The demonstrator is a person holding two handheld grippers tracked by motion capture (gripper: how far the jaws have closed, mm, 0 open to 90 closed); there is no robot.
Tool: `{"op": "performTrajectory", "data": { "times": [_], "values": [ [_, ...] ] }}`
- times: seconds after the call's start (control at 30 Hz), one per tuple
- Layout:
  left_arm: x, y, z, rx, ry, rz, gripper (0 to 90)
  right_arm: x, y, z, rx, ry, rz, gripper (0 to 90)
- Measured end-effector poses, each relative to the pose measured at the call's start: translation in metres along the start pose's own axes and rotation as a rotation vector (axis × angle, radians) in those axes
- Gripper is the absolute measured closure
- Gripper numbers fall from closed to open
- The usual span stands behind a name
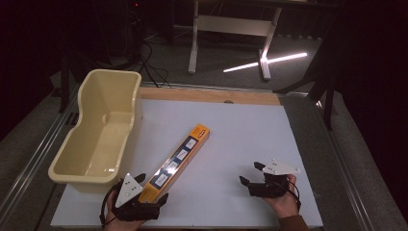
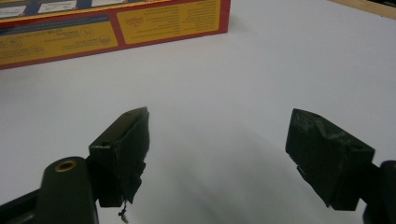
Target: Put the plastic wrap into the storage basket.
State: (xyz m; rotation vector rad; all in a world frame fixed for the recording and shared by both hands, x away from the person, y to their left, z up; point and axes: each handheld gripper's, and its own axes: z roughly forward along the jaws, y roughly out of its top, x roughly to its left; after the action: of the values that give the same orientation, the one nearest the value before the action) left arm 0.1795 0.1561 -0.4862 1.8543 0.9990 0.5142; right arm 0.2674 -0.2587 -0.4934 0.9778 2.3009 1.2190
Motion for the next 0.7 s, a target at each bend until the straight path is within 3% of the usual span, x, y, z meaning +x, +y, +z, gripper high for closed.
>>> {"op": "performTrajectory", "data": {
  "times": [0.27, 0.47, 0.6, 0.7],
  "values": [
    [0.0, 0.0, -0.002, -0.007, -0.003, -0.001, 7.7, 0.004, 0.001, 0.003, 0.009, 0.006, -0.009, 23.5],
    [0.002, -0.001, -0.007, -0.01, -0.018, 0.011, 29.1, 0.004, 0.001, 0.004, 0.013, 0.009, -0.006, 23.8],
    [0.004, -0.002, -0.013, 0.004, -0.021, 0.021, 51.0, 0.003, 0.0, 0.003, 0.008, 0.006, 0.005, 23.8],
    [0.007, -0.002, -0.022, 0.017, 0.001, 0.033, 67.3, 0.002, 0.0, 0.004, 0.006, 0.003, 0.009, 23.8]
  ]
}}
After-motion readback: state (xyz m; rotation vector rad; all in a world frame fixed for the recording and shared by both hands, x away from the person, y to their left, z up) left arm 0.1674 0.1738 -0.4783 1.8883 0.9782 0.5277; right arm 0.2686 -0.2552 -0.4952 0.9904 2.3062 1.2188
